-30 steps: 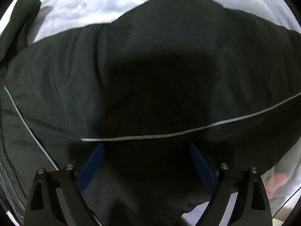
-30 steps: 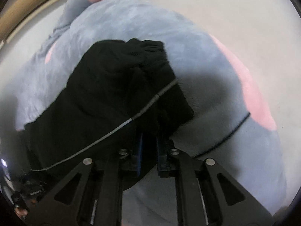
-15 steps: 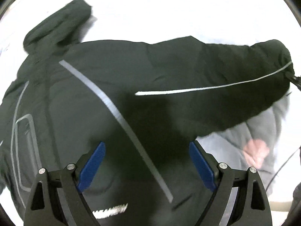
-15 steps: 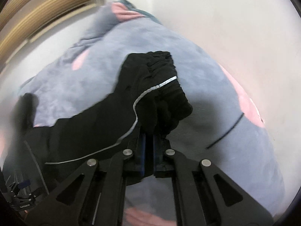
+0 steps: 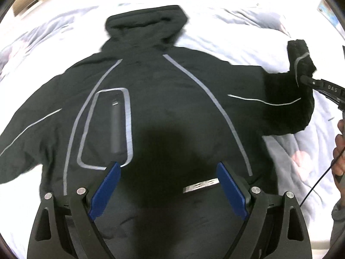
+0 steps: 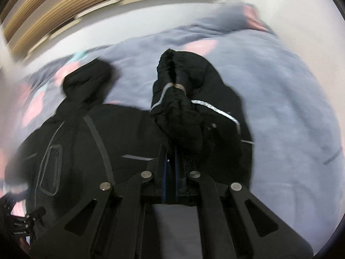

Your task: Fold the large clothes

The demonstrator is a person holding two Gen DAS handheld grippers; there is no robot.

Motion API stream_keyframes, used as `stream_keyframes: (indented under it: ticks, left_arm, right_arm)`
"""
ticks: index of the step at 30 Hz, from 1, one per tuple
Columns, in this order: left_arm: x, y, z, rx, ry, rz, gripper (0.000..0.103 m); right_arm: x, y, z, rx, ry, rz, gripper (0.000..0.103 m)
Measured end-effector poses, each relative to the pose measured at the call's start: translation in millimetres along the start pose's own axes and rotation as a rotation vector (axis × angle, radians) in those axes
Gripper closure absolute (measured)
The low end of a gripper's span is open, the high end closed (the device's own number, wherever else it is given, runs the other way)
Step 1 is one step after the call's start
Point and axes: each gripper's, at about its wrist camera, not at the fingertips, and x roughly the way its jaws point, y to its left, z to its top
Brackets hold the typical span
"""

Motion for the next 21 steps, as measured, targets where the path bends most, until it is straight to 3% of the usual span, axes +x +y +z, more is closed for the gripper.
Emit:
stream_keyframes:
  ticks: [6,8,11,16,21]
  left_arm:
    - [7,44,-17,-0.08,0.023,0.019,0.012]
    - [13,57,-22,-0.11,0.043,0.016,0.012]
    - [18,69,-23,-0.136,0.052,0.017,0.012]
    - [29,86,-22,-0.156,0.063,0.017,0.012]
    - [45,93,-14,-0.19,0.082,-0.021,0.012]
  right_arm:
    - [40,97,-10,-0.164,0.074,0.095,0.103]
    - [62,122,-15,-0.204,0.114,0.069,0.103]
    - [80,126,-18,-0.195,0.135,0.025,0.099]
    - [96,63,-24,-0.057,0.175,-0.043,0.048]
    - [119,37,-26,-0.058,0.224,-0.077,0.028]
